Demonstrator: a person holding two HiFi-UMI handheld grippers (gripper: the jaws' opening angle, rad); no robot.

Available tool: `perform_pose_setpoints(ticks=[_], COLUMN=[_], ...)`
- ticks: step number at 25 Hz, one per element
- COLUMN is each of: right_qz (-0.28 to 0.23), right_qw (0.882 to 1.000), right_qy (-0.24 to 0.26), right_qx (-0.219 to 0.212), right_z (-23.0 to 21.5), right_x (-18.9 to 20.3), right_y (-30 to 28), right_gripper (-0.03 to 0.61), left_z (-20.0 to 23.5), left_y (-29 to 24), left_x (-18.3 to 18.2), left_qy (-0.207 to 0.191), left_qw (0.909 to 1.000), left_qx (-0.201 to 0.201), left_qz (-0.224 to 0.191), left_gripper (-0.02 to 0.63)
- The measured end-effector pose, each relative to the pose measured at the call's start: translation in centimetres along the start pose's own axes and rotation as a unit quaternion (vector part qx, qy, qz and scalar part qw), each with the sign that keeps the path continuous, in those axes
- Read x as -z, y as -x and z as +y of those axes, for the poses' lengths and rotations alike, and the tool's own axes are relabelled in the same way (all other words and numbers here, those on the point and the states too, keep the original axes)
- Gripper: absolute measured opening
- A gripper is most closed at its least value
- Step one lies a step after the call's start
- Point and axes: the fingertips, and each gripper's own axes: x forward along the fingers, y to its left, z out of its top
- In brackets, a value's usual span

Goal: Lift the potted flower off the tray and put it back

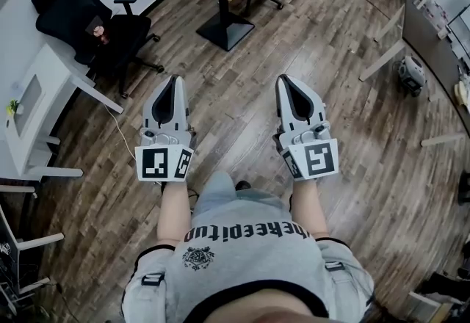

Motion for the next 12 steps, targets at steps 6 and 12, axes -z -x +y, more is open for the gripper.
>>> perform_pose_setpoints(ticks=[6,12], right_qz=[0.022,0.025], right_qw=[0.999,0.999], right_qy=[0.006,0.011], right_qx=[0.035,0.039], right_z=[-2.5,-4.7], right_x=[2.3,4.3], right_y=[-2.7,-8.8], right_gripper=[0.002,0.002], left_z=[1.3,5.2], left_y=[-3.0,-8.2], left_x=[1.6,3.7], left_qy=[-0.008,-0.003], left_qw=[0.9999,0.9997], left_qx=[-0.011,-0.022], left_qz=[0.007,-0.005], left_gripper=[0.003,0.003])
